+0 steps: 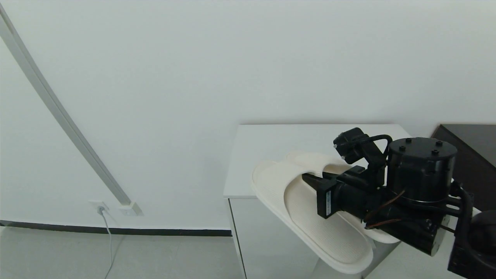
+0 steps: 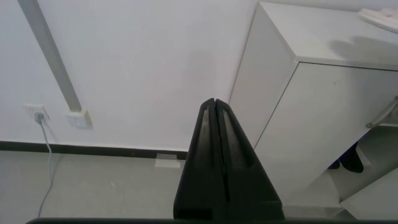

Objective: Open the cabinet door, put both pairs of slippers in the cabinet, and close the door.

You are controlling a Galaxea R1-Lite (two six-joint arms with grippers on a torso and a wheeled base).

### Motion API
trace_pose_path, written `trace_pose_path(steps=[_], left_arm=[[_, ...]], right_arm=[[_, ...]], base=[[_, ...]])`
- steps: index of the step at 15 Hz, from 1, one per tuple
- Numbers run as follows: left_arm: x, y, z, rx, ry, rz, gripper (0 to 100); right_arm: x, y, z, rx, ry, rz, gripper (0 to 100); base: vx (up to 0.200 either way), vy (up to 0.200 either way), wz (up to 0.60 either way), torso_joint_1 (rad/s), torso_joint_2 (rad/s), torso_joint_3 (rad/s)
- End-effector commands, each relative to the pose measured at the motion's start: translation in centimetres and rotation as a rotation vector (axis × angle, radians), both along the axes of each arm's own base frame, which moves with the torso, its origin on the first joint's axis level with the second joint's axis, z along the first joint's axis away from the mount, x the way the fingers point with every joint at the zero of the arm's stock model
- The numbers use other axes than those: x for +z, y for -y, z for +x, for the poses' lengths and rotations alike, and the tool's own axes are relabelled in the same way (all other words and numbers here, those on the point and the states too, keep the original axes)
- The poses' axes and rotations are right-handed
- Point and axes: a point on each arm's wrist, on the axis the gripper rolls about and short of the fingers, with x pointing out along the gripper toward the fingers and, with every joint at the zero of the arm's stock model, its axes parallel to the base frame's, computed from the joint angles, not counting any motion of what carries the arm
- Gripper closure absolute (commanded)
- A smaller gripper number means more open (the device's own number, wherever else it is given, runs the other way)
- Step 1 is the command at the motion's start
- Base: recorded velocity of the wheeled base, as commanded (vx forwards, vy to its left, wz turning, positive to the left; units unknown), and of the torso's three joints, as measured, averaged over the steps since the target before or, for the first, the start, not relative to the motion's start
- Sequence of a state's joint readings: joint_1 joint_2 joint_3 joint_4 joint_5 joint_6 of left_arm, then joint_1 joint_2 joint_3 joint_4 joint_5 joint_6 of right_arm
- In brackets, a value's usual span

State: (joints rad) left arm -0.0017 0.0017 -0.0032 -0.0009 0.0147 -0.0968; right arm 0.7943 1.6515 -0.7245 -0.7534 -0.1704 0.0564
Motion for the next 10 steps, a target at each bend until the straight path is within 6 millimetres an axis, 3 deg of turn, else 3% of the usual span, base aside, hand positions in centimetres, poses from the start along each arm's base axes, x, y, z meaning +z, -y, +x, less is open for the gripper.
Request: trace_pose_path(steps=[1,7,10], left_arm=[[0.0,0.0,0.0,0.001,0.001,0.002,100],[0.01,0.0,0.01,0.001,-0.001,0.0,100],[0.01,0.0,0.01,-0.001,-0.001,-0.001,100]], right_arm=[[0.32,0.49,-0.98,0.013,0.007,0.008,100],[-0.06,0.22,-0.67,0.013,0.006,0.007,100],[-0.36,0.0,-0.44,0.008,0.011,0.011,100]], base=[[0.0,0.0,0.0,0.0,0.0,0.0],[0.0,0.0,0.0,0.0,0.0,0.0],[-0.2,0.0,0.0,0.01,0.01,0.002]])
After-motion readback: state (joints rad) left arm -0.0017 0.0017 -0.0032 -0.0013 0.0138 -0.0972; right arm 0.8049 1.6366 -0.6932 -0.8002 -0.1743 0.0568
